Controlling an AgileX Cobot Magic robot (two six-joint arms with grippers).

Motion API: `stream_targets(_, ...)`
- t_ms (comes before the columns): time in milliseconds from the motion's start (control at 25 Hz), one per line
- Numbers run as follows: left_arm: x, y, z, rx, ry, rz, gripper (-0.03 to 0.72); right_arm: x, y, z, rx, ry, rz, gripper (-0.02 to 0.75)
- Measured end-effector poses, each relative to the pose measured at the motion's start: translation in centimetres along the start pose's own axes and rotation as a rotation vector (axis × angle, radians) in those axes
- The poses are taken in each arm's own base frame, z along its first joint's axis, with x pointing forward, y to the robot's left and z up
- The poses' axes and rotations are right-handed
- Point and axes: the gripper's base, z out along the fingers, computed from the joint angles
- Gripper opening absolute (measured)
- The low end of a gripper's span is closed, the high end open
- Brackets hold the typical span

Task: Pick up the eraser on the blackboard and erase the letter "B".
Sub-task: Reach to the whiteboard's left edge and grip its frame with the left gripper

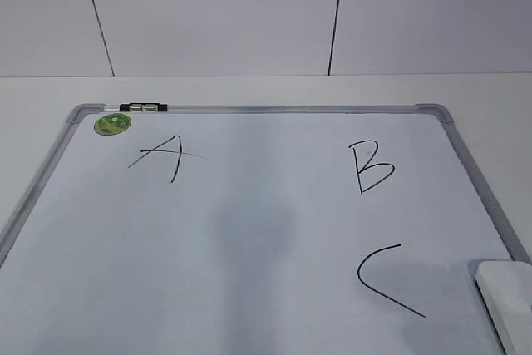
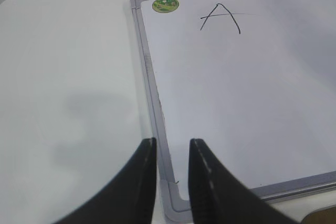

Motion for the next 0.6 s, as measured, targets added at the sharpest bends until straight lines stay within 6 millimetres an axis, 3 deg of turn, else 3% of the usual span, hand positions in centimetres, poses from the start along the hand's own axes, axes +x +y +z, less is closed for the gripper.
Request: stream_targets(600,0.0,0.0,0.0,0.0,0.0,0.0,0.154,-0.48,-0.08,-0.23,0.002,-0.004,0.003,0.473)
